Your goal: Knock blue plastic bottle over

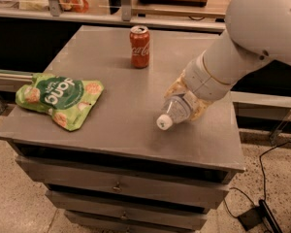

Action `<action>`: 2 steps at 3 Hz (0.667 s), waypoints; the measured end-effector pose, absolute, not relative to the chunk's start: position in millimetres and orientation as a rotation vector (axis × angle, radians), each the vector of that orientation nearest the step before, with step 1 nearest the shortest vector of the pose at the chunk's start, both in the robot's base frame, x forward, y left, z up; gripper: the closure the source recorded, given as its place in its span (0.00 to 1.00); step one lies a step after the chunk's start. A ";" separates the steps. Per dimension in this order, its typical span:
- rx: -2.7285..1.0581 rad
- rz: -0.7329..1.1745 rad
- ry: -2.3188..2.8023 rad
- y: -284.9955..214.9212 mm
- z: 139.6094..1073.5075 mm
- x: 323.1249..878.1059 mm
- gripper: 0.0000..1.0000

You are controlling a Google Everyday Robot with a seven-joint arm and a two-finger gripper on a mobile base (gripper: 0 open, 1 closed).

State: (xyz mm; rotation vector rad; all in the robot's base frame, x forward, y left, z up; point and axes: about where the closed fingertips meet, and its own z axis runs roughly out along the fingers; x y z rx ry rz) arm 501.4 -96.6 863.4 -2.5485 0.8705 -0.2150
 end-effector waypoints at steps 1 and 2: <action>-2.563 -0.189 0.879 -96.7 861.4 498.8 0.69; -2.567 -0.173 0.881 -96.4 860.9 496.7 0.44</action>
Offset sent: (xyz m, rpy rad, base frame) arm -0.0059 -0.0017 -0.0029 -0.0049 0.0499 0.0013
